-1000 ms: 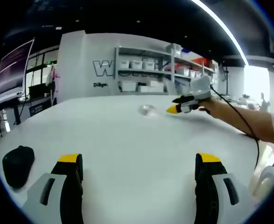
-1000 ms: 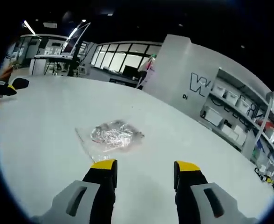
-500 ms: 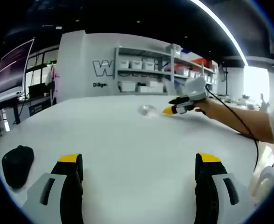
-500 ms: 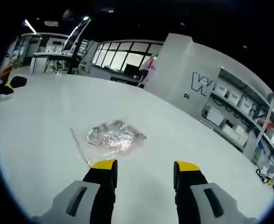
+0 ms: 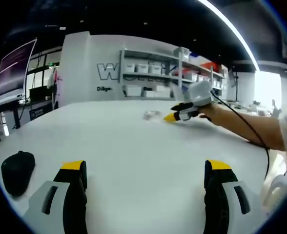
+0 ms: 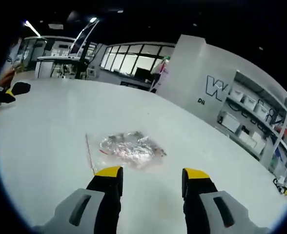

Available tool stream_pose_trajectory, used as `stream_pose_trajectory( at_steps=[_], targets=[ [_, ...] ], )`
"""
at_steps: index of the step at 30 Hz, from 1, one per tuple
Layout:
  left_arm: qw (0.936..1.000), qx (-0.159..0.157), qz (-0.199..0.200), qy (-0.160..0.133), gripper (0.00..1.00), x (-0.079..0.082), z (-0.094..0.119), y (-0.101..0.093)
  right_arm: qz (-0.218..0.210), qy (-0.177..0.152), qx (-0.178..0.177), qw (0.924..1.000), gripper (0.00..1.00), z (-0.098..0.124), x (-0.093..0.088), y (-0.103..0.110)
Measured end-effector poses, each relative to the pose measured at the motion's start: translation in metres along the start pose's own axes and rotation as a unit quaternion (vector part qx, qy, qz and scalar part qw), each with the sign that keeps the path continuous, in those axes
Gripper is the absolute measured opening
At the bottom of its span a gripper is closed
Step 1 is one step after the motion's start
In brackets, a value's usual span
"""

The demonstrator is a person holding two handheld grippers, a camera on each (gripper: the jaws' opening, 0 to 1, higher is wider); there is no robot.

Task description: Open the resealable bag by pulling the two sides of the seal apart until the entire bag opening is separated and visibly accessible.

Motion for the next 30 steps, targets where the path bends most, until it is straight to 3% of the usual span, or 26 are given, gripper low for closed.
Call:
stream_pose_trajectory(
  at_steps=[8,11,20,30],
  targets=[
    [1.0,0.0,0.001,0.0,1.0,0.0,0.0,0.001,0.004,-0.007,0.013,0.9999,0.46,-0.009,0.008,0.009],
    [1.0,0.0,0.002,0.001,1.0,0.0,0.0,0.001,0.009,-0.014,0.028,0.9995,0.39,-0.01,0.012,0.014],
    [1.0,0.001,0.004,-0.001,1.0,0.0,0.0,0.001,0.037,-0.026,0.035,0.9983,0.32,0.009,0.017,0.021],
    [1.0,-0.001,0.007,-0.003,1.0,0.0,0.001,0.001,0.049,-0.024,0.058,0.9968,0.25,0.004,0.019,0.038]
  ],
)
Point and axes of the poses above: the point that each gripper's makers call its tool centre point, and the gripper's own axes: z roughly backward along the fingers, y roughly to its left, x roughly out of its top, the point moved 3 cm from there along z, roughly backward along the fingers, and after that the axes turned 1 degree about -x, right-handed, at the moved point
